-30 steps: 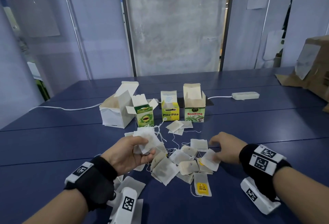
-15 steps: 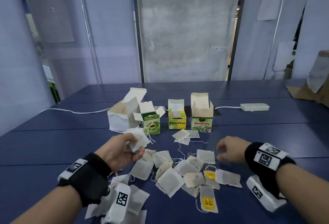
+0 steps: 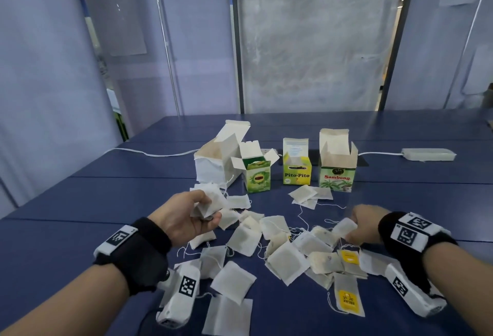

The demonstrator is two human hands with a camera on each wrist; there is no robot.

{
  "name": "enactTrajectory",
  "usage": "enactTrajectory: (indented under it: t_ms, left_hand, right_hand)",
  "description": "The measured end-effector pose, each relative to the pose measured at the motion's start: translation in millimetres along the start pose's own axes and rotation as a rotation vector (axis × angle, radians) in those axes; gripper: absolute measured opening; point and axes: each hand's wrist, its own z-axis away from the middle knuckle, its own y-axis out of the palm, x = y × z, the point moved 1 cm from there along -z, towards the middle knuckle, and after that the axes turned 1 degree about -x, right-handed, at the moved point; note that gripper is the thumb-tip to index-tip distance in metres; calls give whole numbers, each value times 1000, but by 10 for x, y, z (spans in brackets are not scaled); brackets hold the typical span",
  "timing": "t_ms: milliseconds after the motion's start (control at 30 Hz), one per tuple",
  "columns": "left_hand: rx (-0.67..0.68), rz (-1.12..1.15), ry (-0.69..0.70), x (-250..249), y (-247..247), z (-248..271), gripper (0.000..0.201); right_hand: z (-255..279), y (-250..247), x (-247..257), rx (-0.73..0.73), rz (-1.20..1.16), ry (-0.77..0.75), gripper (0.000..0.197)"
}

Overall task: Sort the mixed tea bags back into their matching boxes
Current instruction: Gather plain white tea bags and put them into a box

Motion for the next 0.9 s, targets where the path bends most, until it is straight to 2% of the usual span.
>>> enactTrajectory:
  t_ms: [100,200,300,367,433,500,600,667,800,900]
  left_hand:
    - [-9,-10,11,-44,-68,40,7]
    - [-19,-2,28,-74,-132,82,7]
    - [-33,1,45,-86,-217,128,6]
    - [-46,1,60,-88,-306,155,8]
    - [-59,10,71,-83,-412,176,8]
    - [-74,29,71,-70,-513,197,8]
    - [-88,49,62,-45,-627,220,9]
    - [-94,49,55,-36,-666,224,9]
    - [-103,36,46,-45,-679,206,10]
    - [-102,9,40,-49,-672,187,9]
  right_hand:
    - [67,-64,115,-122,-3,-50,51]
    - [213,-100,460,-218,-217,-277,46]
    - [413,-46,887,-108,-209,-558,46]
    - [488,16,1108,-33,-79,-630,46]
    - [509,41,1218,-15,5,-617,37]
    - [493,16,1235,-28,-13,-576,21]
    - [419,-37,1170,-31,-221,-552,18]
    - [372,-76,1123,-66,-348,-547,5]
    - [289,-149,1043,-99,-596,-503,21]
    - [253,-160,1039,-236,-608,-453,8]
